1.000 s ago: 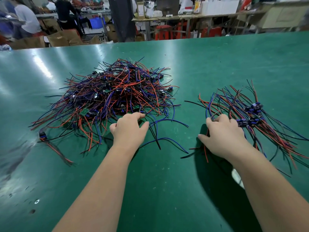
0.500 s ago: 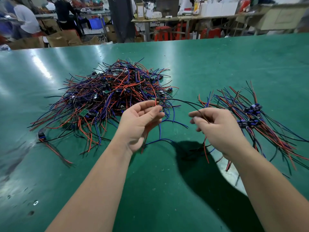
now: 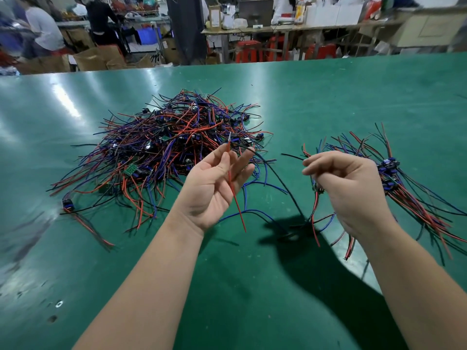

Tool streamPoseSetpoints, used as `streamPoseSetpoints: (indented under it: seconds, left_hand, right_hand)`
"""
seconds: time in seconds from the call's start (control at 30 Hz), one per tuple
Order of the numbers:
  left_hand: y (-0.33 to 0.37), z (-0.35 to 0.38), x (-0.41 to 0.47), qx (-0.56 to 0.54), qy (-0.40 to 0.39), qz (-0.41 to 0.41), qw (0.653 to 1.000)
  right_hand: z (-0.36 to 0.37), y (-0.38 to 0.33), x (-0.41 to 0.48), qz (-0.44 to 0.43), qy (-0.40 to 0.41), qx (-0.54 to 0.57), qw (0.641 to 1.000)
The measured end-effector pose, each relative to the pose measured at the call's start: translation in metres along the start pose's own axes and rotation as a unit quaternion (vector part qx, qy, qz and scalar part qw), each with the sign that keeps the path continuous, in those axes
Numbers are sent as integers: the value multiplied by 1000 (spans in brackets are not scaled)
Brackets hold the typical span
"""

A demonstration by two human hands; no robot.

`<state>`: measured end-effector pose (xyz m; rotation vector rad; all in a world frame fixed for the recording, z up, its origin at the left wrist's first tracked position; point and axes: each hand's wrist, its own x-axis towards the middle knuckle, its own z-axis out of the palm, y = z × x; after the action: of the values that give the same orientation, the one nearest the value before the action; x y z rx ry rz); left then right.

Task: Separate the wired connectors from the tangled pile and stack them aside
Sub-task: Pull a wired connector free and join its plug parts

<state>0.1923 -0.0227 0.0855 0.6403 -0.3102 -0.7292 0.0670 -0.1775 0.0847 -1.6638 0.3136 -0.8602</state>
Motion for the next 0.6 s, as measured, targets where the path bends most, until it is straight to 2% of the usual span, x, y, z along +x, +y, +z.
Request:
streamPoseSetpoints:
  seconds: [0.07, 0.13, 0.23, 0.3, 0.37, 0.47, 0.6]
  left_hand:
    - [0, 4, -3, -6, -27, -23, 999]
    - [-2, 8, -6, -11, -46, -50, 998]
    - [-9, 17, -10, 21, -60, -98, 993]
    - [-17, 20, -15, 55, -73, -131, 987]
    - [-25, 22, -19, 96, -96, -163, 977]
    - [-34, 22, -23, 129, -109, -205, 964]
    - [-32, 26, -22, 155, -103, -224, 957]
  right_hand:
    - [0, -1, 0, 35, -12, 4, 999]
    - [2, -4, -3, 82, -82, 33, 993]
    - [10, -7, -10, 148, -175, 154, 961]
    - [13, -9, -10, 161, -165, 223, 947]
    - [12, -11, -8, 158, -119, 263, 944]
    - [7, -13, -5, 159, -67, 226, 959]
    - [5, -10, -2, 147, -49, 173, 973]
